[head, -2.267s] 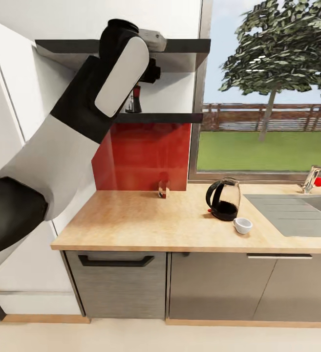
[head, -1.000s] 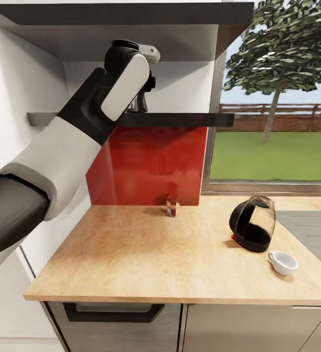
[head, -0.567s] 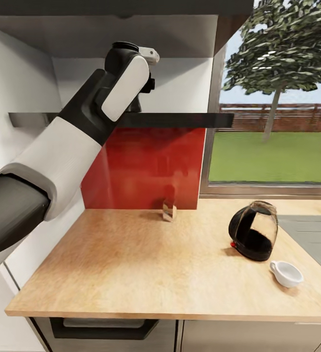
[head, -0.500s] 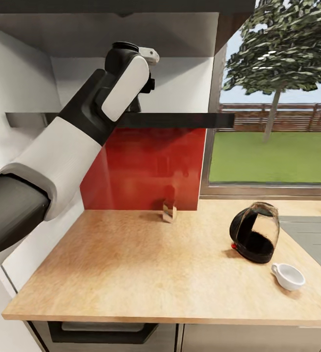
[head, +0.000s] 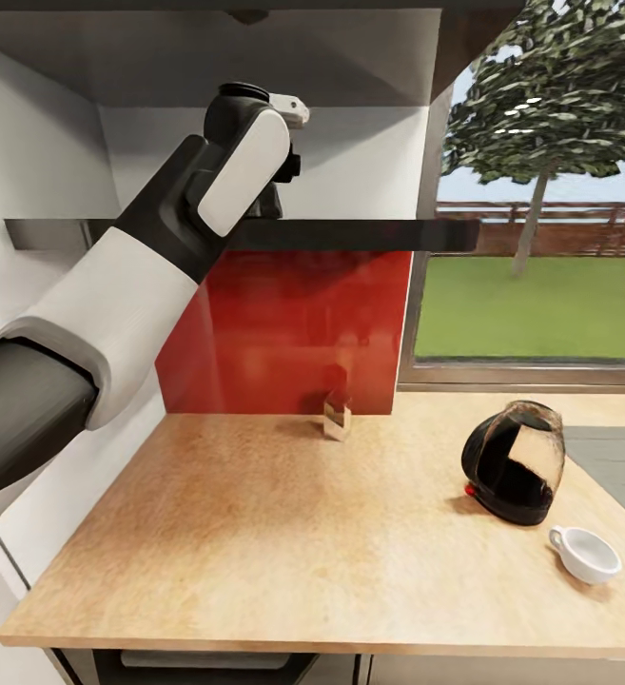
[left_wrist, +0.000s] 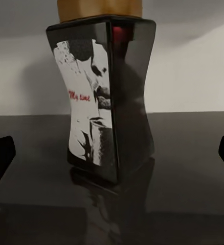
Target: Set up a coffee station on the kitchen countertop: keep the coffee maker on the countertop, move the bottle of coffee from the kitchen shelf to the counter next to the coffee maker, place a paper coffee filter on top of the coffee maker, put the saucer next to the coffee maker with the coffee cup on the saucer, and place the electric kettle next to the coffee maker.
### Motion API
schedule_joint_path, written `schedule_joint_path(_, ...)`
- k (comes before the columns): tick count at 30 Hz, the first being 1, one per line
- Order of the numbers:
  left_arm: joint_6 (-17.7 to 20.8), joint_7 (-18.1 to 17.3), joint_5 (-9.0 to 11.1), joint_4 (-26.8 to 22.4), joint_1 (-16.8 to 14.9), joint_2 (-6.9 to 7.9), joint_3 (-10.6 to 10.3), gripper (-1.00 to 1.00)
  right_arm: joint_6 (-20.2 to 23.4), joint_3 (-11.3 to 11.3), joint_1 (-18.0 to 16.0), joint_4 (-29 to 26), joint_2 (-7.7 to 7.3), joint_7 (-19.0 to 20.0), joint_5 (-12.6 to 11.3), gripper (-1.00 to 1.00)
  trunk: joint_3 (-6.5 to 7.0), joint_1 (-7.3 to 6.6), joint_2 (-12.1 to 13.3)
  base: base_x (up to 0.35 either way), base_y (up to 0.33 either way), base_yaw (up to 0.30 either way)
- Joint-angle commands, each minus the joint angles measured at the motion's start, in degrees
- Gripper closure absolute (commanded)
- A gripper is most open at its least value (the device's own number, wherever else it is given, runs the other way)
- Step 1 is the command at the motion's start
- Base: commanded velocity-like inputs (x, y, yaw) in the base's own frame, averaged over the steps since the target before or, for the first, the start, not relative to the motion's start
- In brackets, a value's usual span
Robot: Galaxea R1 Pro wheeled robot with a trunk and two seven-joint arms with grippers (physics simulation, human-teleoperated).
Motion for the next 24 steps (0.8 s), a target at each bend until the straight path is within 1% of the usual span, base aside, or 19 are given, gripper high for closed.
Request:
schedule_joint_path(1, 0.1, 0.5, 0.5, 0.0, -0.1, 0.00, -0.1, -1.00, -0.4, 0.2, -0.1, 0.2, -0.01, 0.0, 0.0, -1.00, -0.09, 0.02, -0.1, 0.092, 0.102, 0.000)
schedule_joint_path(5, 0.1, 0.5, 0.5, 0.0, -0.1, 0.00, -0.1, -1.00, -0.4, 0.2, -0.1, 0.2, -0.01, 0.0, 0.0, -1.00, -0.09, 0.02, -0.1, 0.137, 0.139, 0.000)
schedule_joint_path(10, 0.1, 0.5, 0.5, 0.0, -0.1, 0.00, -0.1, -1.00, -0.4, 0.2, -0.1, 0.2, -0.01, 0.0, 0.0, -1.00, -0.09, 0.02, -0.1, 0.069, 0.047, 0.000)
schedule_joint_path(19, 0.1, 0.5, 0.5, 0.0, -0.1, 0.00, -0.1, -1.00, -0.4, 0.2, -0.1, 0.2, -0.01, 0.0, 0.0, -1.00, -0.09, 0.02, -0.1, 0.180, -0.019, 0.000)
schedule_joint_path(24, 0.1, 0.5, 0.5, 0.0, -0.1, 0.00, -0.1, -1.00, -0.4, 0.2, -0.1, 0.2, -0.01, 0.0, 0.0, -1.00, -0.09, 0.02, -0.1, 0.074, -0.012, 0.000)
